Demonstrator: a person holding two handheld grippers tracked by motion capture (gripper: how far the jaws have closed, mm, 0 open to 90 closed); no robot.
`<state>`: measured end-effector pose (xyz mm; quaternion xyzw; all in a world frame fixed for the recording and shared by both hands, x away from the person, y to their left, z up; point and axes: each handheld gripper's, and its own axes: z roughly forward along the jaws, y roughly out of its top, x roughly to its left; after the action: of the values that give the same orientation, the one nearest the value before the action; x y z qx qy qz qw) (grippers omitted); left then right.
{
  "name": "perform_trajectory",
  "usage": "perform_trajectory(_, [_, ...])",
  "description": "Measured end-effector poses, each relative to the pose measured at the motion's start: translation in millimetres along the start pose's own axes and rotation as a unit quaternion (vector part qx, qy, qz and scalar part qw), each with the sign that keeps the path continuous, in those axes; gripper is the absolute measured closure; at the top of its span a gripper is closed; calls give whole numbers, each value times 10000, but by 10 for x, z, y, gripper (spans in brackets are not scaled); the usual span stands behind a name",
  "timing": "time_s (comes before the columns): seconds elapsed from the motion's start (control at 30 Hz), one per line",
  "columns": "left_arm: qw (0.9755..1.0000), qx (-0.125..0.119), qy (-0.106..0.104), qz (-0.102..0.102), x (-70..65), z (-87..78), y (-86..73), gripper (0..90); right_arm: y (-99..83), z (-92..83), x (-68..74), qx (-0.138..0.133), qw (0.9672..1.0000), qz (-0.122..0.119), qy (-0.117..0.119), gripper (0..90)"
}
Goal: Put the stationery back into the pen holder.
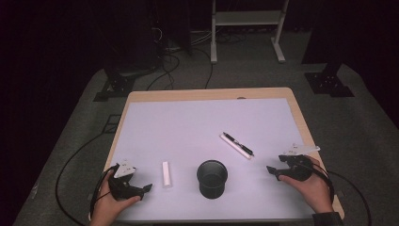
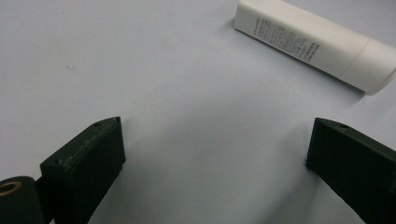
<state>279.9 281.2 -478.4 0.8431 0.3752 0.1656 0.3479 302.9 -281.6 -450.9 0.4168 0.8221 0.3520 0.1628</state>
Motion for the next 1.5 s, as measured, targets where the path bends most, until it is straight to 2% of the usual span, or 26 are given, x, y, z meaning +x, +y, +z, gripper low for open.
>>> perform_trajectory(0.67, [10000,-2,-9,-11,1,3,-1,32,266,114,51,7,9997,-195,134,366])
perform_trajectory(1.5, [10000,1,-6,-8,0,2,-1,33,522,260,118,47,9992,-283,264,414])
